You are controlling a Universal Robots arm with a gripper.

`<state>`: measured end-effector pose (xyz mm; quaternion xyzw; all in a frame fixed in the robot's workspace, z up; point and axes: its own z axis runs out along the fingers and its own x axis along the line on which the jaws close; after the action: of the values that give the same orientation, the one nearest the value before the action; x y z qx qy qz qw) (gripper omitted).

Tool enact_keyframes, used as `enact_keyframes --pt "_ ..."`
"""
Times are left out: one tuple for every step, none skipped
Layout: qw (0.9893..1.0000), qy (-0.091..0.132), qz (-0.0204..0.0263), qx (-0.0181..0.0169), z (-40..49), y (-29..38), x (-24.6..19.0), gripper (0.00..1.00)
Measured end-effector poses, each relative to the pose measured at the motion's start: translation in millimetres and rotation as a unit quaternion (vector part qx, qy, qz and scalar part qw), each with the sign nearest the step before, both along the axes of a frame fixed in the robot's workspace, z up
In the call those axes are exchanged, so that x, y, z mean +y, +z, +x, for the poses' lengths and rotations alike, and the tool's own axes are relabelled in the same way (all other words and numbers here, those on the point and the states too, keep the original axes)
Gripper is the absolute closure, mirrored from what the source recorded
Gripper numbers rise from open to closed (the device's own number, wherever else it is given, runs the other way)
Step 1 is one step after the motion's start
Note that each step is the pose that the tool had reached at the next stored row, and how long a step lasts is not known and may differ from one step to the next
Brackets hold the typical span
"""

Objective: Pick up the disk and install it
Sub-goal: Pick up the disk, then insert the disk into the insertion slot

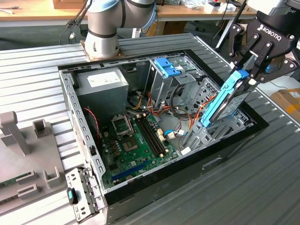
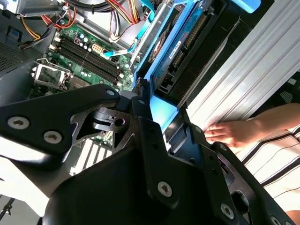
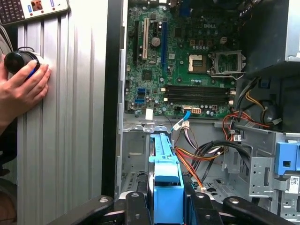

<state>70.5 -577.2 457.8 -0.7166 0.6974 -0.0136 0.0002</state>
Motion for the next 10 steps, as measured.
enact_keyframes --pt "1.0 0.0 0.0 0.0 -0.1 0.0 0.0 0.63" --pt "1.0 0.0 0.0001 -0.0001 -2.3 -0.2 -0.1 0.63" --pt "1.0 0.0 0.0002 -0.0001 -3.3 -0.1 -0.1 0.63" --pt "1.0 0.0 0.0004 -0.0001 -3.8 -0.1 -0.1 0.63" --pt "1.0 0.0 0.0005 -0.0001 -4.1 -0.1 -0.1 0.63" --pt "1.0 0.0 0.0005 -0.0001 -4.1 -0.1 0.0 0.63" --pt "1.0 0.0 0.0005 0.0 -4.2 -0.1 -0.1 0.63" --pt "1.0 -0.001 0.0005 -0.0001 -3.9 -0.1 0.0 0.63" --pt "1.0 -0.002 0.0005 -0.0001 -3.7 -0.4 0.0 0.63" --pt "1.0 -0.003 0.0005 -0.0001 -3.6 -1.1 0.0 0.63"
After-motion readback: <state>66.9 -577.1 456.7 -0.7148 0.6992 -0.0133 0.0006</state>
